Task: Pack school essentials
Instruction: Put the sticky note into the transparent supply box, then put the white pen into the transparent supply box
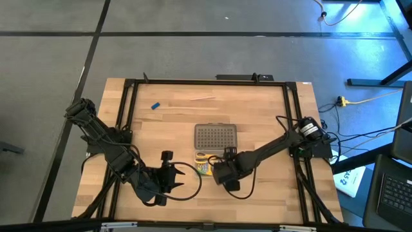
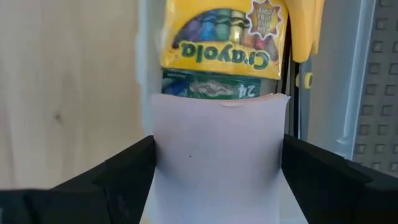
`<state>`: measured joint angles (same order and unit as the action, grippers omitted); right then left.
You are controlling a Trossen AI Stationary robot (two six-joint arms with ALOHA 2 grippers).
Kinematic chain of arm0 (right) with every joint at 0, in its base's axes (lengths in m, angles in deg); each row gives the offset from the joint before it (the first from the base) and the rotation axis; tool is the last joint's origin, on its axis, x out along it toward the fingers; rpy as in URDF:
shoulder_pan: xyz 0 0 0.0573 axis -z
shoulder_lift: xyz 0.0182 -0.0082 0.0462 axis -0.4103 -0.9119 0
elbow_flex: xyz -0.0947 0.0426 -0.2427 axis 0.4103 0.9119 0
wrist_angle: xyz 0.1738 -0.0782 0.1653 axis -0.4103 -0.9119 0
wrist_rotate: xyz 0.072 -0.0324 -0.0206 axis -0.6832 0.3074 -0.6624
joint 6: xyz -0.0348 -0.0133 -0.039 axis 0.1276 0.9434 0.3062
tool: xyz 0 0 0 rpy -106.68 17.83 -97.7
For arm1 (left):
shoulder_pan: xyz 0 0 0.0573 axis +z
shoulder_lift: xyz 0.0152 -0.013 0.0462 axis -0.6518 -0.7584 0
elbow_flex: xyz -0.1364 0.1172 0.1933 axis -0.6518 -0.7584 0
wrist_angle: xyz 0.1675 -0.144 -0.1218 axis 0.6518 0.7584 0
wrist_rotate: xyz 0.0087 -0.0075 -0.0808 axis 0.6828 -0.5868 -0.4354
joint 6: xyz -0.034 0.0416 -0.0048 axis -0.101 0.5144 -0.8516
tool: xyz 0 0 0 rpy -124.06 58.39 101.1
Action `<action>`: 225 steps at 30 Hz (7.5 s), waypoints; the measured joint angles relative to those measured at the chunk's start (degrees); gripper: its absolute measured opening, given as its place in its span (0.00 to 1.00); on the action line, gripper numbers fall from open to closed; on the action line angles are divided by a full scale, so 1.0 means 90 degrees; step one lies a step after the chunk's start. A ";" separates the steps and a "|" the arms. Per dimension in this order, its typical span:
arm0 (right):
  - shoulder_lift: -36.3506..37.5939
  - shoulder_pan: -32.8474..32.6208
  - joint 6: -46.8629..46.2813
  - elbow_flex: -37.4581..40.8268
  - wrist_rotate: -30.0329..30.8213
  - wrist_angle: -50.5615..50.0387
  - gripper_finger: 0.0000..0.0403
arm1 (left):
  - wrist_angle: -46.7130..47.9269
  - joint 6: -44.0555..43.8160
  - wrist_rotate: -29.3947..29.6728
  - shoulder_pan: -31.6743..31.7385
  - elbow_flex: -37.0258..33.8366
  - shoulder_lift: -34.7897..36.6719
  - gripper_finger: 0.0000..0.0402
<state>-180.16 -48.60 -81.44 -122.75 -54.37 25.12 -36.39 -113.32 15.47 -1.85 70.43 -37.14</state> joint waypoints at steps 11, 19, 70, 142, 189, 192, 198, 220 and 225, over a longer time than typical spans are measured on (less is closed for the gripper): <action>-0.0011 0.0108 0.0165 0.0067 -0.0131 0.0080 0.85 | -0.0002 0.0002 0.0000 0.0000 0.0000 0.0000 0.37; -0.0011 0.0110 0.0202 0.0065 -0.0094 0.0127 0.94 | -0.0001 0.0000 0.0000 0.0000 0.0000 0.0001 0.37; 0.0057 0.0922 0.1945 -0.2718 0.0819 -0.1984 0.98 | 0.0000 0.0001 0.0002 0.0000 -0.0001 0.0002 0.37; -0.1366 0.5934 0.4870 -0.2704 -0.2125 -0.0090 0.71 | 0.3340 -0.2204 0.1005 0.1098 -0.1661 0.3517 0.37; -0.2291 0.6668 0.6530 -0.2713 -0.2608 0.0500 0.71 | 0.3337 -0.2203 0.1049 0.1948 -0.1659 0.3514 0.37; -0.2389 0.6704 0.6646 -0.2711 -0.2631 0.0441 0.71 | 0.3337 -0.2200 0.1047 0.1948 -0.1659 0.3512 0.37; -0.2490 0.6702 0.6682 -0.2733 -0.2547 0.0528 0.71 | 0.3334 -0.2200 0.1049 0.1948 -0.1659 0.3512 0.37; -0.2513 0.6690 0.6665 -0.2718 -0.2478 0.0625 0.28 | 0.3332 -0.2200 0.1052 0.1948 -0.1657 0.3512 0.37; -0.2513 0.6690 0.6665 -0.2716 -0.2472 0.0630 0.20 | 0.3334 -0.2200 0.1049 0.1948 -0.1659 0.3512 0.37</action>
<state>-202.78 11.61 -21.46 -147.19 -76.62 30.79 -6.38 -133.12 24.91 15.68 55.50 -5.53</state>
